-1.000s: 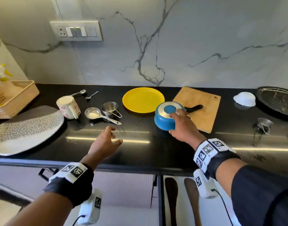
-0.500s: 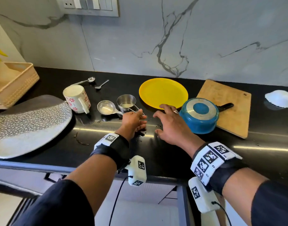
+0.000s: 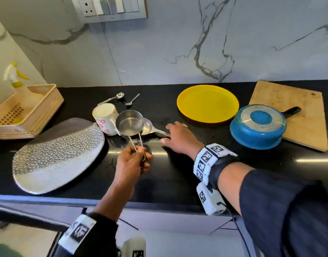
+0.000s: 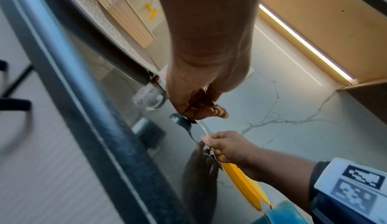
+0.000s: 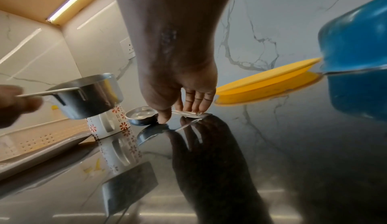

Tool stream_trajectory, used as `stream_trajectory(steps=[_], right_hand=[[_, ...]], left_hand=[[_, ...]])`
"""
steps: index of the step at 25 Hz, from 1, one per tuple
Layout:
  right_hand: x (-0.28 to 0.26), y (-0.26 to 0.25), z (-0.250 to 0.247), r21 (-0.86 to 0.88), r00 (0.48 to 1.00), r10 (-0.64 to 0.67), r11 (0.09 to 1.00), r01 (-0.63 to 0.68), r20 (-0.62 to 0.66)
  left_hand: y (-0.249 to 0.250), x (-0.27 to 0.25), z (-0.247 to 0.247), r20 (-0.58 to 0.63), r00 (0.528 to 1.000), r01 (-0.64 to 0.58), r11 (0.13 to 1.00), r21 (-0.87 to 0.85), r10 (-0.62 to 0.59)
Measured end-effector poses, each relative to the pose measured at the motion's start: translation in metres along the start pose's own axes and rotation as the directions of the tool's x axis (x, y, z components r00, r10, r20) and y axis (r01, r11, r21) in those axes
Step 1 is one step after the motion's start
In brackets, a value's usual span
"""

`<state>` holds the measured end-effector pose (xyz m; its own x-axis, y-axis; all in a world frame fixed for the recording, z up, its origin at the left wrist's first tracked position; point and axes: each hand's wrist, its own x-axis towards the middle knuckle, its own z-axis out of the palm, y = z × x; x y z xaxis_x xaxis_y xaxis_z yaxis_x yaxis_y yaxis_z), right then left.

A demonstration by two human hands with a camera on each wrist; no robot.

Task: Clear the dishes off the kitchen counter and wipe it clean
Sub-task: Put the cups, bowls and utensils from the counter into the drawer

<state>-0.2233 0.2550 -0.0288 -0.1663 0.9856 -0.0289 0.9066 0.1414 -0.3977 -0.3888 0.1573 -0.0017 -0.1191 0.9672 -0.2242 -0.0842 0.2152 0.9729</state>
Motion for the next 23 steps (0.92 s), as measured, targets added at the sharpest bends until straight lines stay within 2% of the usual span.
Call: stream_trajectory(steps=[3,4,7,10,13,15,18,21,23], right_hand=[[0.007,-0.016,0.018,-0.027,0.997,0.076,0.997,-0.077,-0.026],[0.005,-0.019,0.019,0.022,0.995,0.102,0.995,-0.101,-0.009],[-0.023,-0.015,0.012,0.335,0.988,0.153,0.93,-0.149,0.015],[-0.095,0.015,-0.006,0.514,0.984,0.156,0.853,-0.088,-0.09],[-0.189,0.062,-0.028,0.598,0.964,0.178,0.801,-0.027,-0.196],[-0.251,0.095,-0.042,0.638,0.96,0.229,0.766,-0.077,-0.159],[-0.345,0.141,-0.057,0.625,0.948,0.301,0.761,-0.174,-0.102],[-0.422,0.18,-0.069,0.677,0.938,0.346,0.692,-0.251,-0.006],[-0.472,0.218,-0.074,0.691,0.909,0.409,0.635,-0.346,0.079]], left_hand=[[-0.01,-0.019,-0.036,0.016,0.999,-0.034,0.995,0.091,0.033],[-0.013,-0.024,-0.043,0.02,0.999,-0.052,0.993,0.104,0.05],[-0.023,-0.042,-0.049,0.025,0.995,-0.096,0.99,0.104,0.093],[-0.035,-0.069,-0.034,0.069,0.989,-0.133,0.987,0.091,0.127],[-0.052,-0.109,0.001,0.201,0.97,-0.157,0.983,0.097,0.135],[-0.067,-0.146,0.031,0.336,0.935,-0.149,0.985,0.088,0.111],[-0.086,-0.199,0.066,0.538,0.843,-0.066,0.988,0.137,-0.018],[-0.093,-0.23,0.086,0.639,0.748,-0.011,0.959,0.283,-0.18],[-0.103,-0.25,0.11,0.674,0.682,0.01,0.925,0.379,-0.284]])
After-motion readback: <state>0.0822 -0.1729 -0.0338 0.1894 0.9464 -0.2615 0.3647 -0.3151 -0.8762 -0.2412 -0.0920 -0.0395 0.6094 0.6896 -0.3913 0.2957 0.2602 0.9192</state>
